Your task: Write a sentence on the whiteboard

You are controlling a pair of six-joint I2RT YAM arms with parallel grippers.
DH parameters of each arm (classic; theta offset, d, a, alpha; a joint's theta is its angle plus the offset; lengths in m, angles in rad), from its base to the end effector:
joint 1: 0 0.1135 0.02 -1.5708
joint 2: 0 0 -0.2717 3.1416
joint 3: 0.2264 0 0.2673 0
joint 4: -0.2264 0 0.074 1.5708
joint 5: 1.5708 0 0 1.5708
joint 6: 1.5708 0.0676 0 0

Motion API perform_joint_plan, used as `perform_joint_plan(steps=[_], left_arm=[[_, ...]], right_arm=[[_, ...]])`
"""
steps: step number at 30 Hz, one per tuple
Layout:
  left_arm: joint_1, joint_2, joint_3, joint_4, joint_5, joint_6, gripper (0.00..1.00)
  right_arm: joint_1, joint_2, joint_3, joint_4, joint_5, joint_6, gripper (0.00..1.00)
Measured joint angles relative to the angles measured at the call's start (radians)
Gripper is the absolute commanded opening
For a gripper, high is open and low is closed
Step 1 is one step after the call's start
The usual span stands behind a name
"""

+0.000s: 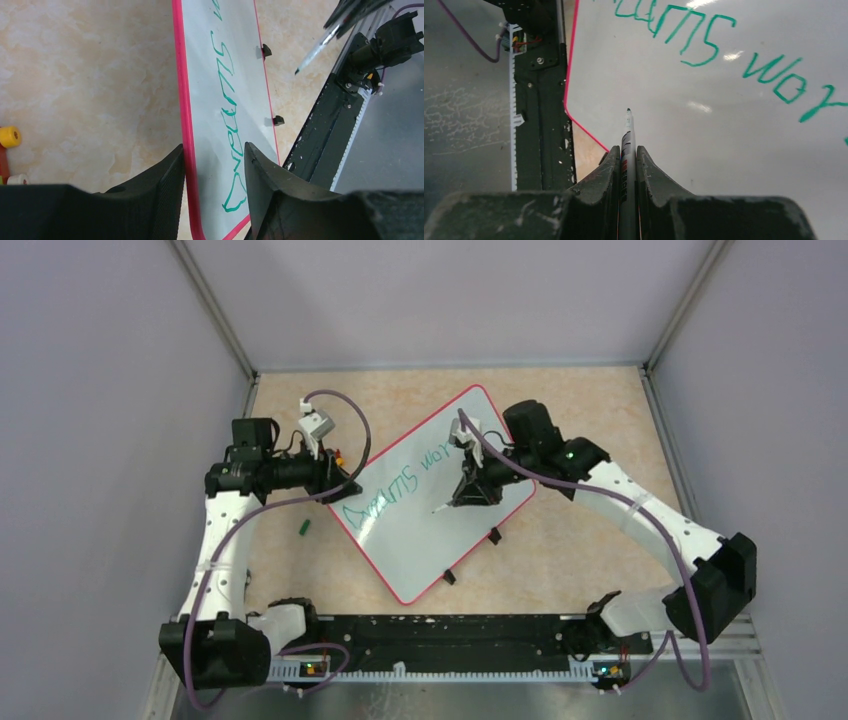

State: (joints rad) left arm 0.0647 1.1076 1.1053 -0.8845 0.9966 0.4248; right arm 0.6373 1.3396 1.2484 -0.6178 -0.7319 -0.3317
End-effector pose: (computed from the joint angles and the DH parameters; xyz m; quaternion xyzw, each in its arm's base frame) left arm 0.2324 -0.0418 0.3302 0.3059 0.7854 -0.3655 0.3949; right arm 0.2278 0.2249 0.3331 -0.5274 0.6812 0.3807 0.3360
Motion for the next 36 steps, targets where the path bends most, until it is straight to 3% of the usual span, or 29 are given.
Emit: perform_joint_plan(steps=[14,20,27,36], left_arm=[[0.000,0.001,-0.019,0.021,0.062,-0.013,0.47],[-0.001,0.005,-0.021,0.029,0.065,-0.016,0.29],[-0.017,0.077,-0.014,0.030,0.060,-0.011,0.07],[-0.040,0.136,0.035,0.006,0.064,0.056,0.00]], right_arm=[[0.216,-0.007,-0.151,0.234,0.115,0.136,0.00],[0.299,-0.007,-0.162,0.307,0.193,0.132,0.00],[0.311,-0.023,-0.162,0.305,0.208,0.099,0.00],[0.309,-0.061,-0.162,0.251,0.143,0.081,0.00]])
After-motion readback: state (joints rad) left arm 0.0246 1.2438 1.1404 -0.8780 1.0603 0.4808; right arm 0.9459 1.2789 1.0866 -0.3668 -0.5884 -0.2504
